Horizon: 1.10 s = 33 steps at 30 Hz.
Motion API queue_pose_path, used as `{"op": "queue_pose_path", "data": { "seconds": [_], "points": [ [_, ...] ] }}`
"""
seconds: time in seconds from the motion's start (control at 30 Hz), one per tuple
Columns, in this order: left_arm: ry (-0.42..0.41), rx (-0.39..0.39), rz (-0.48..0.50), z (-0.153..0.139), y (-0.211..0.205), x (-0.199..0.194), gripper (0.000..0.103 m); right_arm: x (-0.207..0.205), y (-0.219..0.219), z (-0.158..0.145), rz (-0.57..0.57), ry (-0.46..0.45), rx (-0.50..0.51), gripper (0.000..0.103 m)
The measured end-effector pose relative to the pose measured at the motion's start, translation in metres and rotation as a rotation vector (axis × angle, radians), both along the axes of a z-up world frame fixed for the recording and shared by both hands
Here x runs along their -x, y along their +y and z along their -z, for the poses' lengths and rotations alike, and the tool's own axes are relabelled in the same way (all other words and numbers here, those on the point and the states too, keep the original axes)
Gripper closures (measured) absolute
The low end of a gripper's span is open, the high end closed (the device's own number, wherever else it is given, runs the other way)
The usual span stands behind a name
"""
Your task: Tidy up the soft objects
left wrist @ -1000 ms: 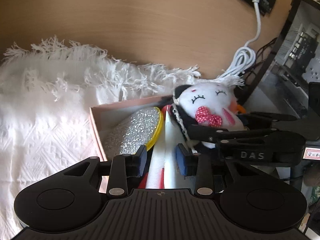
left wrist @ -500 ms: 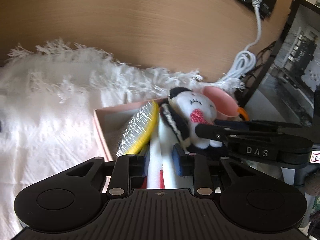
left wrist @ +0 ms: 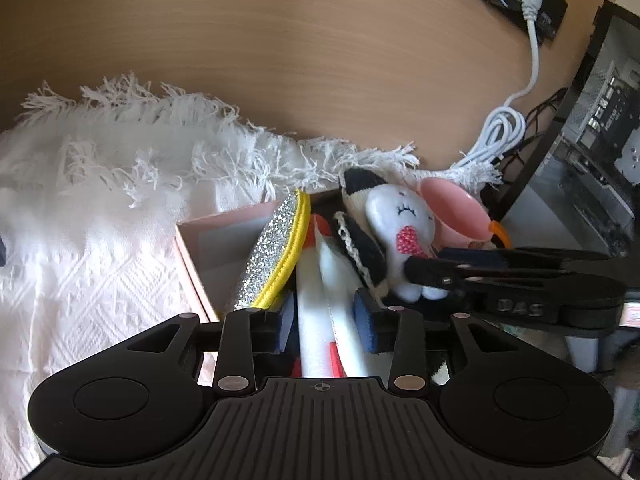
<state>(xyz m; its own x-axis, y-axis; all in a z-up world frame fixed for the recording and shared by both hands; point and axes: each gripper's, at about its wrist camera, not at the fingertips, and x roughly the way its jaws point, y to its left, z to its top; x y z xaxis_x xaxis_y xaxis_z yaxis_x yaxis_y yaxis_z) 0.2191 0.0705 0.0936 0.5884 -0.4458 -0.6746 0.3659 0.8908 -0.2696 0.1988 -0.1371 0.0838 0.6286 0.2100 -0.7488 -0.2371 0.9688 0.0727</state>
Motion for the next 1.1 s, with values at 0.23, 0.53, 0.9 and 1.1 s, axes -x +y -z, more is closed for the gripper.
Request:
{"op": "queue_pose_path", "data": {
  "seconds": [0.23, 0.53, 0.9, 1.1],
  "points": [
    [-0.141, 0.023, -0.037, -0.025, 0.02, 0.053, 0.066, 0.063, 0.005, -0.04, 0.028, -0.118, 0.064, 0.027],
    [-0.036, 0.042, -0.14, 0.017, 0.017, 0.156, 0.066, 0.145, -0.015, -0.003, 0.019, -0.038, 0.13, 0.023],
    [-0.044, -0.128, -0.268, 0.073, -0.04, 0.192, 0.065, 0.177, -0.043, 0.062, 0.036, 0.013, 0.177, 0.012],
    [-0.118, -0.214, -0.306, 0.081, -0.059, 0.199, 0.064, 0.175, -0.052, 0.066, 0.056, -0.006, 0.173, 0.0]
  ]
}}
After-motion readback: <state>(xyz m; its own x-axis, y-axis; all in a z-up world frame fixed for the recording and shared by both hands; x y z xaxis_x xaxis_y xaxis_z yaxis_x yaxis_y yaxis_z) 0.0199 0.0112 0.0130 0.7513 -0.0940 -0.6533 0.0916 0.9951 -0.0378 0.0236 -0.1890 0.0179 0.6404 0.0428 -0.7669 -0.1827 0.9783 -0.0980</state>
